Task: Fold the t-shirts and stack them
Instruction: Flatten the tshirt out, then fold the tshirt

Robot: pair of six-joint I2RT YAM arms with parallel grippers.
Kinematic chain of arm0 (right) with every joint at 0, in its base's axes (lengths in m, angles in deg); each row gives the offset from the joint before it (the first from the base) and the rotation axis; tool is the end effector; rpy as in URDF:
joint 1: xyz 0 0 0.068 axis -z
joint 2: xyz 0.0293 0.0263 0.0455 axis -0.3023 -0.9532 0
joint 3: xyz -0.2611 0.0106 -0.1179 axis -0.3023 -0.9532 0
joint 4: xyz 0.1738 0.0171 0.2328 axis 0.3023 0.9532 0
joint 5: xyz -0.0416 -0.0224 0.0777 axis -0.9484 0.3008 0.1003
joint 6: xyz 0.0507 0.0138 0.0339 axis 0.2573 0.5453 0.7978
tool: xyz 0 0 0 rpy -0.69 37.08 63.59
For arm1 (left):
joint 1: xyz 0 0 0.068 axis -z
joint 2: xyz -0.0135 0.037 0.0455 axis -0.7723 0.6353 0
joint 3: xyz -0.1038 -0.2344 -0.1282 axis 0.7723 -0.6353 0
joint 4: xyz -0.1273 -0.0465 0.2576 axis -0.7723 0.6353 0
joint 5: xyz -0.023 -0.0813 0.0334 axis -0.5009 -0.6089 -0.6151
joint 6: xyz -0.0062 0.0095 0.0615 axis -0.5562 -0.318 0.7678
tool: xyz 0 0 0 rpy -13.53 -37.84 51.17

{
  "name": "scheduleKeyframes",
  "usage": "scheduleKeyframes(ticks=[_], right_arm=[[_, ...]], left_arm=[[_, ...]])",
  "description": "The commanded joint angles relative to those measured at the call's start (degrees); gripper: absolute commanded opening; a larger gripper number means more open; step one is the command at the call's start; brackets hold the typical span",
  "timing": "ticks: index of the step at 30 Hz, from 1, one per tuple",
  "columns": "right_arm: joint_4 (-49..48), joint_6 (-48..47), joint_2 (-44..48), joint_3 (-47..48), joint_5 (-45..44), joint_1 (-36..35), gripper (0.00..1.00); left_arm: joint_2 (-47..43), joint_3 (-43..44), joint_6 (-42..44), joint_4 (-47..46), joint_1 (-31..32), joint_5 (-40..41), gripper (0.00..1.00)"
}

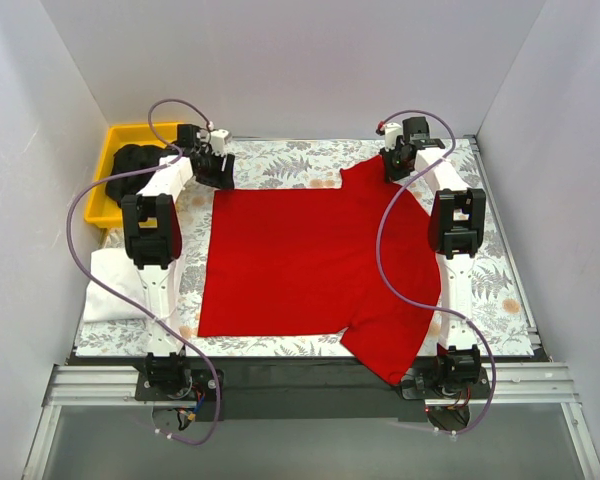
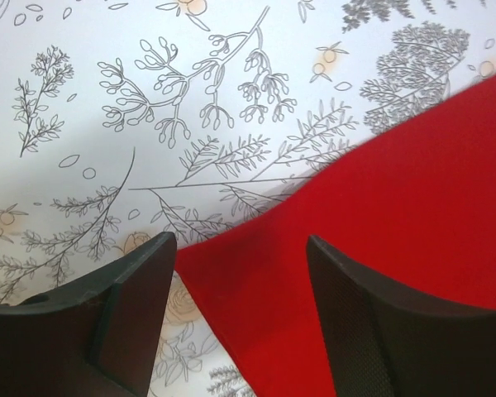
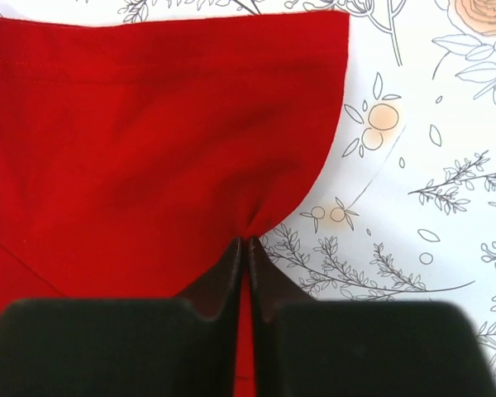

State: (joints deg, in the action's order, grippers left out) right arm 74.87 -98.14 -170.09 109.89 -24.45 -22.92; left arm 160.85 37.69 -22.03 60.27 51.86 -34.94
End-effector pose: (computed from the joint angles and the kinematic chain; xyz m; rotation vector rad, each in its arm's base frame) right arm 0.6024 0.0663 0.1560 -0.5963 2.3628 0.1589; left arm 0.5572 -0.0303 0.1751 -0.2981 2.5405 -0.6387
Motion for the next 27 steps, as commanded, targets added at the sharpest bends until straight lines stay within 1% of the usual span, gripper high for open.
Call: scheduleKeyframes(ticks=[1, 2, 4, 5, 10, 14, 15, 20, 25, 27], right_arm=[[1.8, -0.1, -0.4, -0.1, -0.9, 0.0, 0.01], [1.7, -0.2, -0.3, -0.2, -0.8, -0.1, 0.01], [1.7, -0.4, 0.4, -0.6, -0.7, -0.1, 0.01], [1.6, -0.4, 0.5, -0.6, -0.8, -0.1, 0.01], [1.6, -0.6, 1.0, -0.4, -0.7, -0.1, 0.01], [1.6, -0.8, 1.0, -0.4, -1.0, -0.1, 0.01], [1.6, -0.9, 1.2, -0.4, -1.1, -0.1, 0.01], [1.5, -1.4, 1.7, -0.7, -1.2, -0.1, 0.01], [1.5, -1.7, 1.9, -0.6, -1.6, -0.1, 0.01], [1.3, -1.8, 2.0, -0.6, -1.7, -0.1, 0.01]], left_arm=[[0.3, 3.9, 5.5, -0.9, -1.2, -6.1, 0.53], [0.3, 3.9, 6.7, -1.1, -3.0, -7.8, 0.51], [0.2, 3.9, 9.7, -1.0, -3.8, -11.7, 0.47], [0.3, 4.1, 13.7, -0.4, -4.2, -15.2, 0.45], [1.9, 6.0, 20.4, 2.9, -4.5, -17.4, 0.4], [3.3, 6.6, 21.4, 4.6, -4.6, -17.9, 0.4], [3.8, 6.5, 22.8, 4.7, -4.6, -18.4, 0.4], [5.5, 6.8, 23.0, 4.8, -4.7, -18.3, 0.42], [6.9, 7.4, 23.4, 5.4, -4.6, -18.1, 0.42], [7.4, 7.8, 24.2, 5.9, -4.6, -18.3, 0.4]])
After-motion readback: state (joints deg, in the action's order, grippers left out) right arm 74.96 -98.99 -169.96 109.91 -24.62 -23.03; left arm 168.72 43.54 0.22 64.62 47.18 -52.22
